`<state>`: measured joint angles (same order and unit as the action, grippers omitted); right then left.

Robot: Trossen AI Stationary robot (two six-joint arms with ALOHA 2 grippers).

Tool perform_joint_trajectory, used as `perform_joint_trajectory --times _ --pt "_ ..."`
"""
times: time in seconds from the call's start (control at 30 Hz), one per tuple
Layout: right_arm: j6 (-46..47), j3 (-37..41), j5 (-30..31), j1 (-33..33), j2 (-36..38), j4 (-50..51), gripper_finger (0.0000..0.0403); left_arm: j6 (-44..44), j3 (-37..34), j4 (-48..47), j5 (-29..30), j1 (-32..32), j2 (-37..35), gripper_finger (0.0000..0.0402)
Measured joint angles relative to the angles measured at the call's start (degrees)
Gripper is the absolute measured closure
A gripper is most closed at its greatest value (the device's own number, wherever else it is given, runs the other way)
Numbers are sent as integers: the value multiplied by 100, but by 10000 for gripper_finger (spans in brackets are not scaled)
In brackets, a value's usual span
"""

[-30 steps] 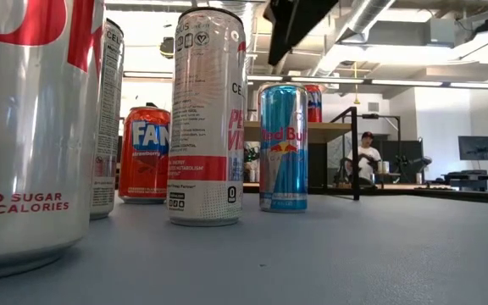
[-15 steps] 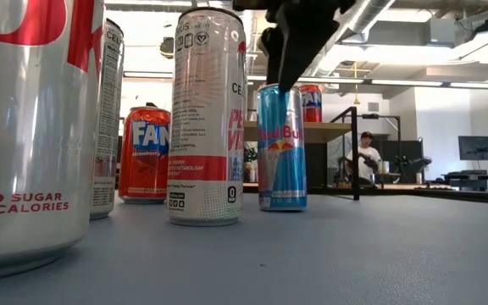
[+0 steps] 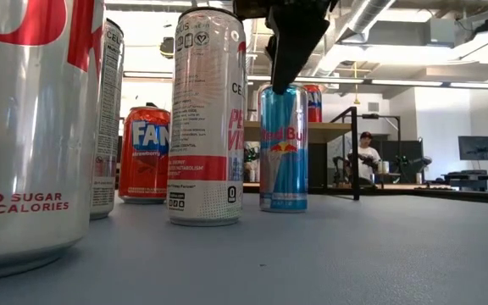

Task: Place canned beverage on shelf
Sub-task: Put the top blue soda can on the shelf aligned with the other blue soda can

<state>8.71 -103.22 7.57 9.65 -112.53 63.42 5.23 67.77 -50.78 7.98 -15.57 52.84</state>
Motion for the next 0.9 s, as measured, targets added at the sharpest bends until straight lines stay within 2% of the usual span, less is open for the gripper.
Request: perform_joint_trajectory --times 0.33,0.9 --pt "630 0 7 -7 -7 -42 94 -111 0 2 1 0 0 153" --pt "1087 4 9 -5 -101 -101 95 -111 0 -94 -1 1 0 153"
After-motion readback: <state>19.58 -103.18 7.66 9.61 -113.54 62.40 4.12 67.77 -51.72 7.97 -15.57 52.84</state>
